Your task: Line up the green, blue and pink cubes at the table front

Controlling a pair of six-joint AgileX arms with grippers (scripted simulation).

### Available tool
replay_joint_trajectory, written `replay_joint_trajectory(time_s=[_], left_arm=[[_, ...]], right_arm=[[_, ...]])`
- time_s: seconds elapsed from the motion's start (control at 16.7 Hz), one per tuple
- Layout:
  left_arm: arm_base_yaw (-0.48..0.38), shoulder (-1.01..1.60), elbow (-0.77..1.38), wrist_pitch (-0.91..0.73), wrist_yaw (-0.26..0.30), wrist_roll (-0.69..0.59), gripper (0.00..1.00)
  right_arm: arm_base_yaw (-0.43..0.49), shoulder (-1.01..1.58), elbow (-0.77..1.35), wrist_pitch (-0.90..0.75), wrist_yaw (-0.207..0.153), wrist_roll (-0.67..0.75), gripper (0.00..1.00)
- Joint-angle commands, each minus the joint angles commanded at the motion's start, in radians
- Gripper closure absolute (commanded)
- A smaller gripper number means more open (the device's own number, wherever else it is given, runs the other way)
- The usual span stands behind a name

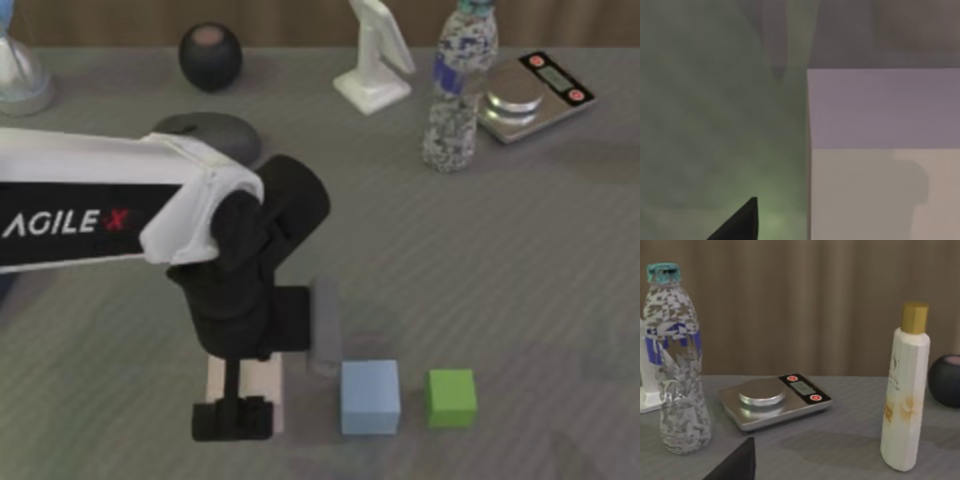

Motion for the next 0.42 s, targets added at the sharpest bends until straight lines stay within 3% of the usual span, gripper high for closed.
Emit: replay_joint_trajectory(time_s=[0.42], left_arm=[[0.017, -0.087, 0.108, -0.2, 0.0, -0.006, 0.0]], right_arm=[[0.0, 0.0, 0.0, 0.0, 0.0, 0.0, 0.0]])
